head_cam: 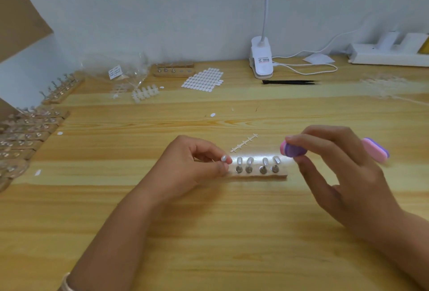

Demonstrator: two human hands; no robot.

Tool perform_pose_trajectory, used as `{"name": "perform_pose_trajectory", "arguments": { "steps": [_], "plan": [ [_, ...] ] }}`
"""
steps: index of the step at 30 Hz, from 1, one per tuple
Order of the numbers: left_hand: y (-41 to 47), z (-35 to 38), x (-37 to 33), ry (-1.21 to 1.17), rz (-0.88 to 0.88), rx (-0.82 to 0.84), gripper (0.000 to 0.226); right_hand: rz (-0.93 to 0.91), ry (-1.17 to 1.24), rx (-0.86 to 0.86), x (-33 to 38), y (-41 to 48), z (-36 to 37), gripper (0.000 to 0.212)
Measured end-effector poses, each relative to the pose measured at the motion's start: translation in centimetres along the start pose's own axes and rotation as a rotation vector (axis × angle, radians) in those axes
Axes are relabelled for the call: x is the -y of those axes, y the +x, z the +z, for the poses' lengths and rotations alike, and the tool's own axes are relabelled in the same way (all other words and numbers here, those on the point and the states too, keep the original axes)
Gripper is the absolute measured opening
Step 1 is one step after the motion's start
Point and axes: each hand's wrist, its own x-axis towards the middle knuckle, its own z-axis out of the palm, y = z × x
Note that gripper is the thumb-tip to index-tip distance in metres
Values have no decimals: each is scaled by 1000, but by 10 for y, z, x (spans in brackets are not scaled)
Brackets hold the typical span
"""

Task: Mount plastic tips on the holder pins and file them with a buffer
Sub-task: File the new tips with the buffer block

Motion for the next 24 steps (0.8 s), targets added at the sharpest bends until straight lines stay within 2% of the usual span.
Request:
{"name": "perform_pose_trajectory", "arguments": {
  "steps": [4, 10, 15, 19, 24],
  "plan": [
    [1, 2, 0, 51, 0, 31, 12, -8, -14, 5, -1, 0, 0, 27],
    [-1, 5, 0, 190, 60, -41, 12, 10, 2, 69, -2, -3, 3, 29],
    [-3, 10, -3, 373, 198, -58, 38, 25, -6, 103, -1, -5, 4, 26],
    [-1, 22, -4, 478, 315, -154, 22, 24, 6, 129, -1, -5, 5, 27],
    [0, 26, -2, 544, 378, -191, 13, 31, 9, 142, -2, -7, 7, 27]
  ]
}}
